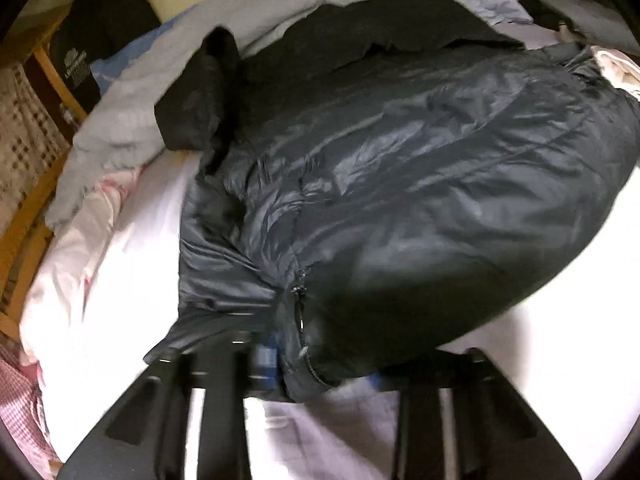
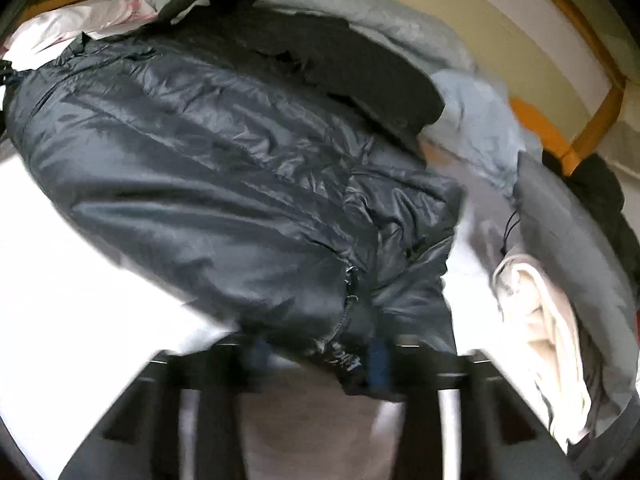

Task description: Fold large clothes

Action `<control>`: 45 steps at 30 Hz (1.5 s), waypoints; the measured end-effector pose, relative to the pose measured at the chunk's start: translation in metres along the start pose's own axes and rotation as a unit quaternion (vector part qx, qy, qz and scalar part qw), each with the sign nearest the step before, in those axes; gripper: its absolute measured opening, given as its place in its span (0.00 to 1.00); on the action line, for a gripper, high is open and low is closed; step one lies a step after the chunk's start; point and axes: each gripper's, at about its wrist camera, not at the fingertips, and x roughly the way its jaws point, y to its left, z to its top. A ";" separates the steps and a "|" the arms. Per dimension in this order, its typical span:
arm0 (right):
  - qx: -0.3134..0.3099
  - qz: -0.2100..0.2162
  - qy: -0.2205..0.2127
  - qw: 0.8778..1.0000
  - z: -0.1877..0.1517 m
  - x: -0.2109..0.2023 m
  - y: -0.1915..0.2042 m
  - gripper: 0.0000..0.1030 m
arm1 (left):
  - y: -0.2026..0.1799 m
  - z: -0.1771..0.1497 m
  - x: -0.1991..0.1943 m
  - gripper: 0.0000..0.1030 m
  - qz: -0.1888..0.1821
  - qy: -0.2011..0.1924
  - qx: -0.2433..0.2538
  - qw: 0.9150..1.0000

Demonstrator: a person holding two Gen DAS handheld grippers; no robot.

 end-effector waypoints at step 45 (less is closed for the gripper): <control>0.118 0.062 -0.003 0.991 0.045 -0.034 -0.080 0.68 | 0.047 0.052 -0.029 0.62 0.016 0.015 -0.086 0.996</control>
